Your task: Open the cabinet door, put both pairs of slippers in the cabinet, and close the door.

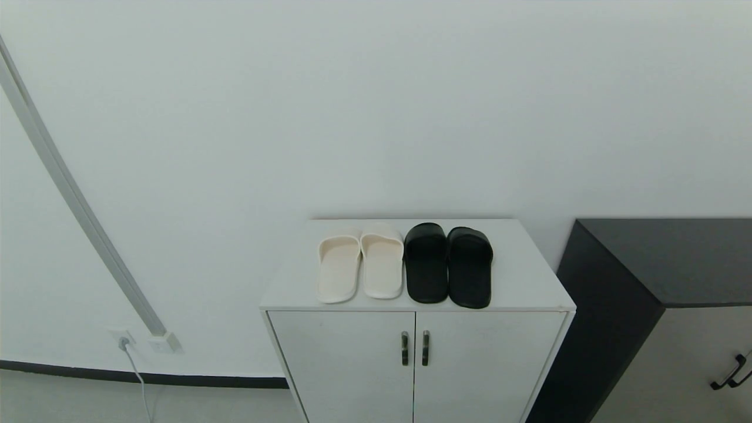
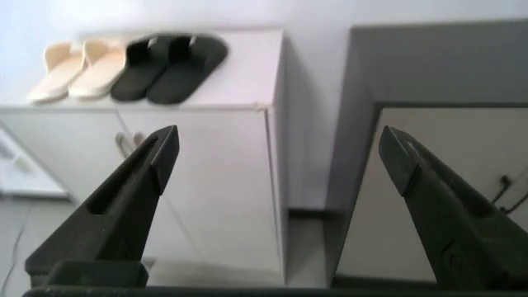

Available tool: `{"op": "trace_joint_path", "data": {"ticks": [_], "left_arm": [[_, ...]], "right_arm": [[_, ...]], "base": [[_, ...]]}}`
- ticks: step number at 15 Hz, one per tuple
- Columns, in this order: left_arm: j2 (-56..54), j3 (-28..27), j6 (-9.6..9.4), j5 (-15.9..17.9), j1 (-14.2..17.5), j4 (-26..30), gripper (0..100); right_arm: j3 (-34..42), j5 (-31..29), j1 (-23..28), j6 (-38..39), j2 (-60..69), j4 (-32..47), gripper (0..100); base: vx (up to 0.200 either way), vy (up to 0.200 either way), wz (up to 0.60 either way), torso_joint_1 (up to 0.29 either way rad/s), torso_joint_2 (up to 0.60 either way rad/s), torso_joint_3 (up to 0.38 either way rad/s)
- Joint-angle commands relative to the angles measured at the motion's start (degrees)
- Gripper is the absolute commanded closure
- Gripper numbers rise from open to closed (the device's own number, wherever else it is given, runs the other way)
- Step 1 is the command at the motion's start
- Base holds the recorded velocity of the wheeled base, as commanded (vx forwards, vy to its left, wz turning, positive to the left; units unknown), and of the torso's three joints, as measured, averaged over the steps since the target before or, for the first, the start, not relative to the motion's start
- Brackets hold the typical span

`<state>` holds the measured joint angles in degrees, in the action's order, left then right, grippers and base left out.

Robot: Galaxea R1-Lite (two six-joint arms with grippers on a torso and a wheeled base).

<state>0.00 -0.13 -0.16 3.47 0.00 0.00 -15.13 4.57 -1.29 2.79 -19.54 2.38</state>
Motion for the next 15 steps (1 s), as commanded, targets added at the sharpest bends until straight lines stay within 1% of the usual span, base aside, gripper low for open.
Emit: {"op": "trace_joint_path", "data": {"ticks": [1, 2, 3, 4, 5, 6, 7, 8, 9, 10, 11, 12, 15], "left_arm": [[0.0, 0.05, -0.19, -0.05, 0.0, 0.0, 100], [0.0, 0.05, -0.28, 0.04, 0.0, 0.0, 100], [0.0, 0.05, -0.19, 0.04, 0.0, 0.0, 100], [0.0, 0.05, -0.19, 0.04, 0.0, 0.0, 100], [0.0, 0.05, -0.19, -0.05, 0.0, 0.0, 100], [0.0, 0.05, -0.02, -0.05, 0.0, 0.0, 100], [0.0, 0.05, 0.16, -0.22, 0.0, 0.0, 100], [0.0, 0.05, 0.16, -0.13, 0.0, 0.0, 100], [0.0, 0.05, 0.16, -0.13, 0.0, 0.0, 100], [0.0, 0.05, 0.16, -0.13, 0.0, 0.0, 100], [0.0, 0.05, 0.16, -0.13, 0.0, 0.0, 100], [0.0, 0.05, 0.07, -0.22, 0.0, 0.0, 100], [0.0, 0.05, 0.16, -0.31, 0.0, 0.0, 100]], "right_arm": [[-2.36, 3.34, -4.68, -0.24, -25.55, -8.62, 0], [-3.42, 2.37, -8.2, 1.78, -32.31, -14.86, 0], [-4.12, 0.26, -10.92, 3.1, -36.18, -18.2, 0], [-6.4, -6.94, -18.75, 6.17, -42.25, -22.06, 0], [-8.25, -11.43, -23.93, 8.9, -45.06, -23.03, 0], [-12.12, -17.05, -31.67, 12.94, -49.28, -23.21, 0], [-15.28, -19.86, -35.36, 14.0, -52.35, -23.21, 0], [-17.92, -21.27, -37.47, 14.52, -54.81, -23.21, 0], [-23.28, -23.73, -41.42, 15.4, -60.35, -23.3, 0], [-25.48, -25.05, -42.39, 15.49, -62.55, -23.21, 0], [-30.22, -27.6, -44.24, 15.49, -68.0, -23.21, 0], [-33.12, -27.86, -45.03, 15.49, -71.86, -23.3, 0], [-40.51, -29.62, -44.59, 15.75, -81.88, -24.0, 0]], "base": [[0.0, 0.0, 0.0, 0.0, 0.0, 0.0], [0.0, 0.0, 0.0, 0.0, 0.0, 0.0], [0.0, 0.0, 0.0, 0.0, 0.0, 0.0], [0.0, 0.0, 0.0, 0.0, 0.0, 0.0], [0.0, 0.0, 0.0, 0.0, 0.0, 0.0], [0.0, 0.0, 0.0, 0.0, 0.0, 0.0], [0.0, 0.0, 0.0, 0.0, 0.0, 0.0], [0.0, 0.0, 0.0, 0.0, 0.0, 0.0], [0.0, 0.0, 0.0, 0.0, 0.0, 0.0], [0.0, 0.0, 0.0, 0.0, 0.0, 0.0], [0.0, 0.0, 0.0, 0.0, 0.0, 0.0], [0.0, 0.0, 0.0, 0.0, 0.0, 0.0], [0.0, 0.0, 0.0, 0.0, 0.0, 0.0]]}}
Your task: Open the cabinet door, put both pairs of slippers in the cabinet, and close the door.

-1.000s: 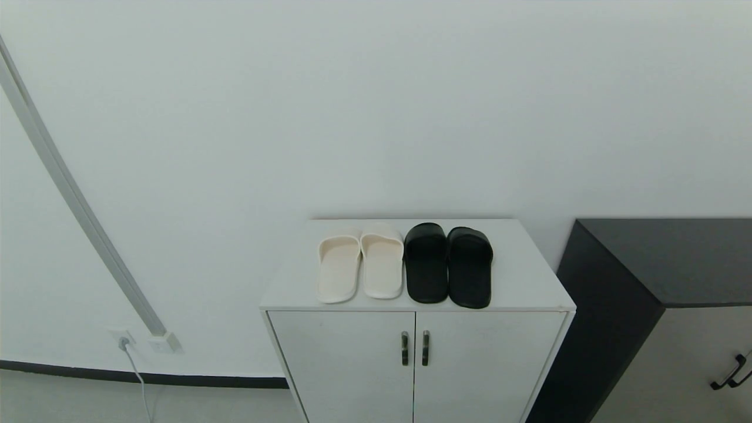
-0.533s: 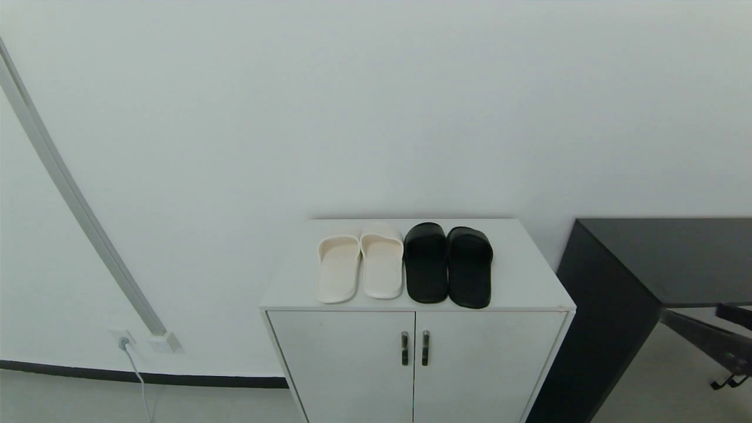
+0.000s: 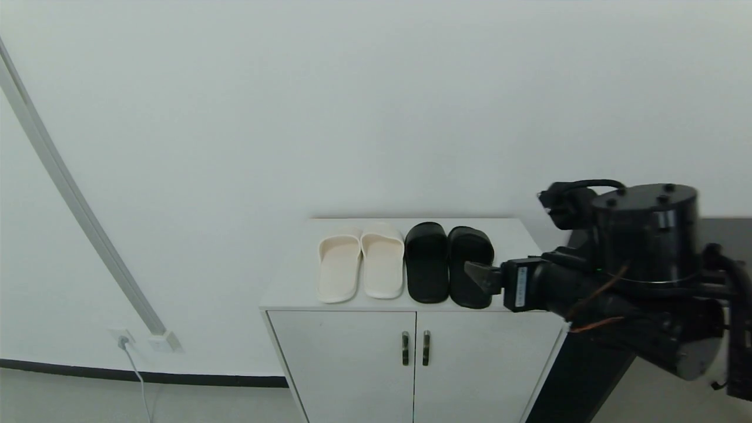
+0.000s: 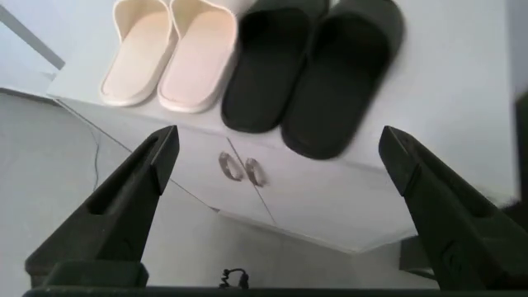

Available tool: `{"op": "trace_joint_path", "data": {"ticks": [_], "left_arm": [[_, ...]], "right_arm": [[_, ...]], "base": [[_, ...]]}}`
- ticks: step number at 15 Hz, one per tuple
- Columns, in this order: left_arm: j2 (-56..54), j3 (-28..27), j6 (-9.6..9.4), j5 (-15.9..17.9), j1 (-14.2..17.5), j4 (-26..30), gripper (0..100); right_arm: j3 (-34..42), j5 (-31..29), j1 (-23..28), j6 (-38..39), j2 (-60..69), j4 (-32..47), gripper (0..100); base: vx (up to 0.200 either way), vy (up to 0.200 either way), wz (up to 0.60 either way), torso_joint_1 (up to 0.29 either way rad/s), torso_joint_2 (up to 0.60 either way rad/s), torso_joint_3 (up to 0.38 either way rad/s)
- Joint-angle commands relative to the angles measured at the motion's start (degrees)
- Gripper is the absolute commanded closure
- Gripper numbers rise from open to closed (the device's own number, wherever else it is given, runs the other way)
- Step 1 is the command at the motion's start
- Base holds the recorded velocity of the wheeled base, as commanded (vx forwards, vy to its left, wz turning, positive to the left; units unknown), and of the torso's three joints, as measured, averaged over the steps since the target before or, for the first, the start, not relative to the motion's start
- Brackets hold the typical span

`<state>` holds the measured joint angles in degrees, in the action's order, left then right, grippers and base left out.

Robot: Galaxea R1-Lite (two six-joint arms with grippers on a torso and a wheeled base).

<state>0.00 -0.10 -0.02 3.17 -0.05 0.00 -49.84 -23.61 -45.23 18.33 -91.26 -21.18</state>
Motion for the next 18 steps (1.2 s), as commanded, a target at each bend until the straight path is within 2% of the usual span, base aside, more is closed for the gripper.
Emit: {"op": "trace_joint_path", "data": {"ticks": [1, 2, 5, 11, 18], "left_arm": [[0.0, 0.01, 0.02, -0.01, 0.05, 0.0, 100], [0.0, 0.01, 0.02, -0.01, 0.05, 0.0, 100], [0.0, 0.01, 0.02, -0.01, 0.05, 0.0, 100], [0.09, 0.01, 0.02, -0.01, 0.05, 0.0, 100], [0.0, 0.01, 0.11, -0.01, 0.05, 0.0, 100]], "right_arm": [[-6.77, -2.05, -0.3, 0.21, -11.4, -0.53, 0], [-10.46, -4.16, 0.67, 0.83, -16.23, -0.71, 0], [-16.26, -5.57, 4.36, 0.83, -24.32, -2.29, 0], [-28.12, -10.05, 6.82, 0.47, -37.15, -4.4, 0], [-40.96, -11.63, 9.19, -2.43, -46.2, -4.05, 0]], "base": [[0.0, 0.0, 0.0, 0.0, 0.0, 0.0], [0.0, 0.0, 0.0, 0.0, 0.0, 0.0], [0.0, 0.0, 0.0, 0.0, 0.0, 0.0], [0.0, 0.0, 0.0, 0.0, 0.0, 0.0], [0.0, 0.0, 0.0, 0.0, 0.0, 0.0]]}}
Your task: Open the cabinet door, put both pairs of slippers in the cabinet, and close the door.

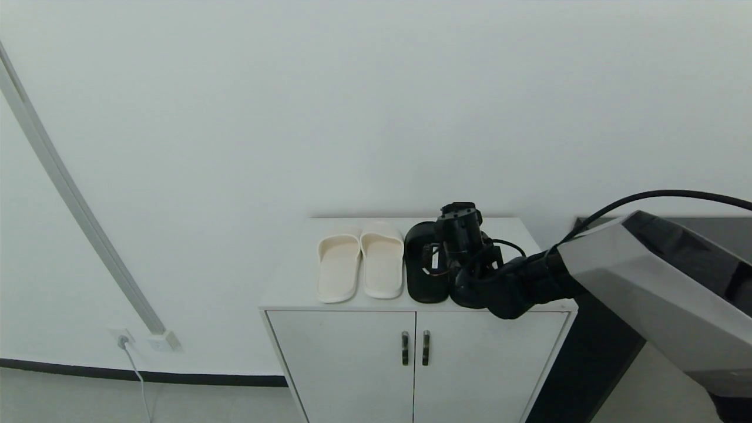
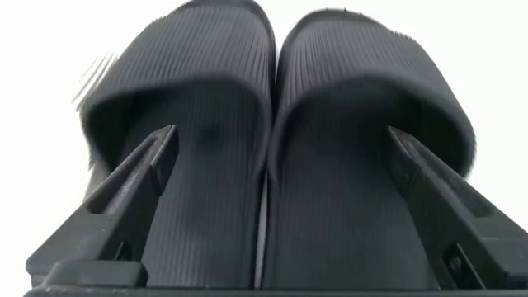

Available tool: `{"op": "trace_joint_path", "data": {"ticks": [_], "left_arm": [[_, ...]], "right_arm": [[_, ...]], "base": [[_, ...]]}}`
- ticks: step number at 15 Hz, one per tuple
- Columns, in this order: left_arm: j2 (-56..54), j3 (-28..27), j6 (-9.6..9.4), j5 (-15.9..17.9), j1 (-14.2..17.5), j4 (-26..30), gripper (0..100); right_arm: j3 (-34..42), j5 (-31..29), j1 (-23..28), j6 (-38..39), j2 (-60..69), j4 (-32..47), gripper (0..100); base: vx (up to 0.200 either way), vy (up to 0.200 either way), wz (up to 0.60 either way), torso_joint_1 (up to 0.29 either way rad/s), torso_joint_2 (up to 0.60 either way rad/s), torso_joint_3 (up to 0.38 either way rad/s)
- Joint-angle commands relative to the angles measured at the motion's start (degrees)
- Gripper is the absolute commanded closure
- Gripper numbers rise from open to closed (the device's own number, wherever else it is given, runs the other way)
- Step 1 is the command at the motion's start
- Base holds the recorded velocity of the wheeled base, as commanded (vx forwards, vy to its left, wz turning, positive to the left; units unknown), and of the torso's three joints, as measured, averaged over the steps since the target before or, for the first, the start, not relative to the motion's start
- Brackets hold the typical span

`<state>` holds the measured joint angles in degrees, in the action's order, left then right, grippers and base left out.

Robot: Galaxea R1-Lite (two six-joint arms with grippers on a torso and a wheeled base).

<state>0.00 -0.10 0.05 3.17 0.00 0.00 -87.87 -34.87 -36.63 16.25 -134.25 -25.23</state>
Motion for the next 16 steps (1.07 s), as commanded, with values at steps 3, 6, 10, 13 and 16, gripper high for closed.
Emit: {"op": "trace_joint_path", "data": {"ticks": [3, 6, 10, 13, 16], "left_arm": [[0.0, 0.01, 0.04, -0.01, 0.0, 0.0, 100], [0.09, -0.08, 0.04, -0.01, 0.0, 0.0, 100], [0.0, -0.08, 0.04, -0.01, 0.0, 0.0, 100], [0.0, 0.01, 0.21, -0.09, 0.0, 0.0, 100], [0.0, -0.08, 0.21, -0.09, 0.0, 0.0, 100]], "right_arm": [[-8.02, -0.47, 1.39, -0.61, -6.63, 0.19, 0], [-10.66, -0.47, 2.09, -0.78, -8.66, 0.54, 0], [-12.24, -0.91, 2.44, -1.22, -9.97, 0.89, 100], [-11.97, -1.61, 2.36, -1.22, -9.8, 0.8, 100], [-10.92, -2.84, 2.27, -1.22, -6.72, 0.63, 100]], "base": [[0.0, 0.0, 0.0, 0.0, 0.0, 0.0], [0.0, 0.0, 0.0, 0.0, 0.0, 0.0], [0.0, 0.0, 0.0, 0.0, 0.0, 0.0], [0.0, 0.0, 0.0, 0.0, 0.0, 0.0], [0.0, 0.0, 0.0, 0.0, 0.0, 0.0]]}}
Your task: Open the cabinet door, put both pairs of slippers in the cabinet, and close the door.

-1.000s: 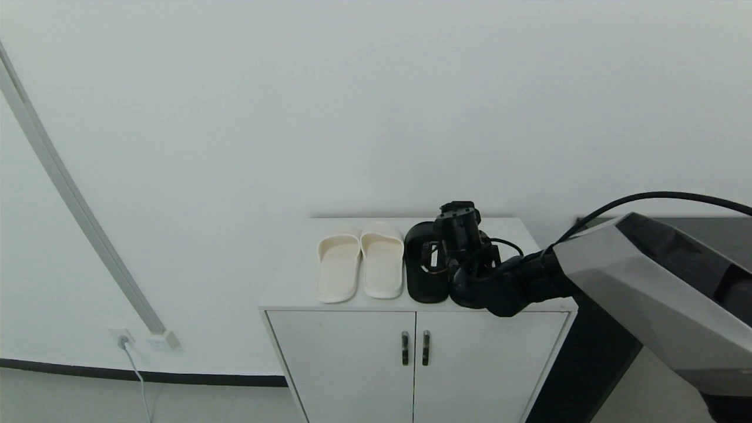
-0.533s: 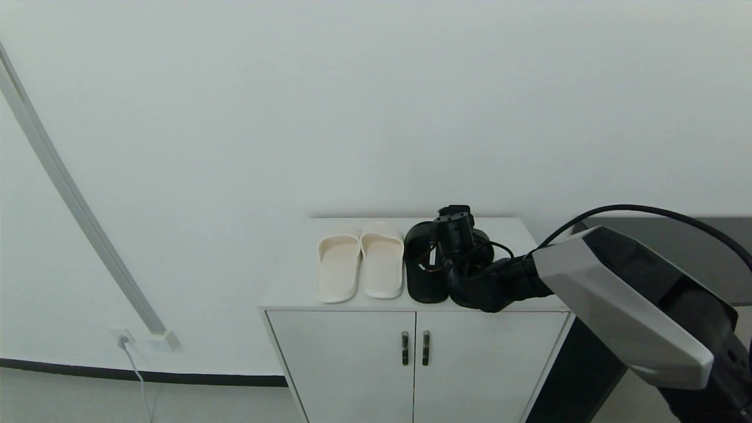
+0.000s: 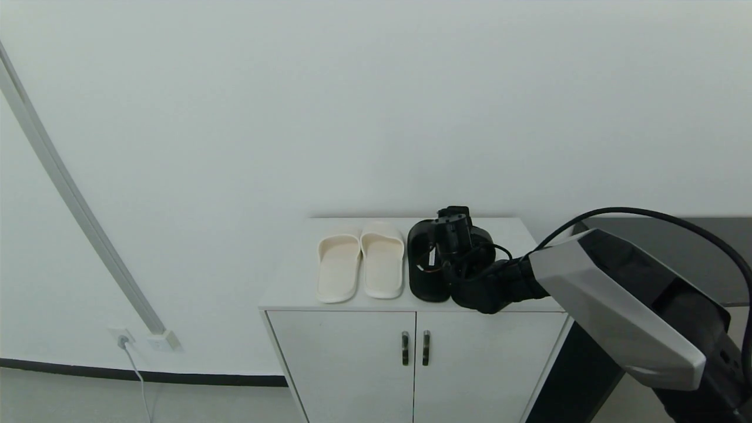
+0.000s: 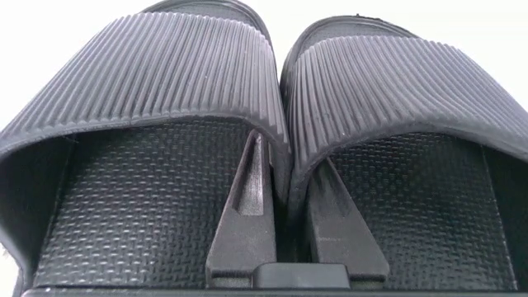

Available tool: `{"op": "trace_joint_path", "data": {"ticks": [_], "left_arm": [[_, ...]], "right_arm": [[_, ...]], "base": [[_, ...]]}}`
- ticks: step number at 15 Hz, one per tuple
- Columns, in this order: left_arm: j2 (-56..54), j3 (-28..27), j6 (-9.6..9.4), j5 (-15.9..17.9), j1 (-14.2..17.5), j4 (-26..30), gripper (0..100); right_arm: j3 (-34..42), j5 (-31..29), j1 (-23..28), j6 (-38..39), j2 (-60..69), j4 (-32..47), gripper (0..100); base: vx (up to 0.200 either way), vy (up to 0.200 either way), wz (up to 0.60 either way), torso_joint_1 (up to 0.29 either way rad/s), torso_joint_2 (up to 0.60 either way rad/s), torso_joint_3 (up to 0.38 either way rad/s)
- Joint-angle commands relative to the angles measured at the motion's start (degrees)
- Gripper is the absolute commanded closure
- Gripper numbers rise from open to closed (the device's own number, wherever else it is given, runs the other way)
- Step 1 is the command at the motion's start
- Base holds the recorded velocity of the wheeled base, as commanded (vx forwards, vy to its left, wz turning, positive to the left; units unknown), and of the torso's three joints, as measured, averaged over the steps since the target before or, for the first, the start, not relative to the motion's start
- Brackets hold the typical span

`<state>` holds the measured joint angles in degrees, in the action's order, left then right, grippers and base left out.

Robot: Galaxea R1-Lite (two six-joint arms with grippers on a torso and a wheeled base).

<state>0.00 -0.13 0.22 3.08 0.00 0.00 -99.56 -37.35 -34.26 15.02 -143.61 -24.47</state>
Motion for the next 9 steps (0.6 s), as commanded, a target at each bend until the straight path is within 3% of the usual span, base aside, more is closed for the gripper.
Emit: {"op": "trace_joint_path", "data": {"ticks": [1, 4, 7, 9], "left_arm": [[0.0, -0.04, 0.04, -0.01, 0.0, 0.0, 100], [0.0, 0.05, -0.04, 0.08, 0.0, 0.0, 100], [0.09, -0.04, -0.13, 0.17, 0.0, 0.0, 100], [0.09, 0.05, -0.13, 0.43, 0.0, 0.0, 100]], "right_arm": [[2.44, -0.44, -0.29, -0.25, 5.0, -0.14, 100], [18.61, 4.83, -2.83, -2.27, 19.42, -2.6, 100], [41.82, 15.29, -7.58, -10.01, 33.3, -18.34, 100], [53.68, 21.09, -10.57, -11.5, 41.04, -22.03, 100]], "base": [[0.0, 0.0, 0.0, 0.0, 0.0, 0.0], [0.0, 0.0, 0.0, 0.0, 0.0, 0.0], [0.0, 0.0, 0.0, 0.0, 0.0, 0.0], [0.0, 0.0, 0.0, 0.0, 0.0, 0.0]]}}
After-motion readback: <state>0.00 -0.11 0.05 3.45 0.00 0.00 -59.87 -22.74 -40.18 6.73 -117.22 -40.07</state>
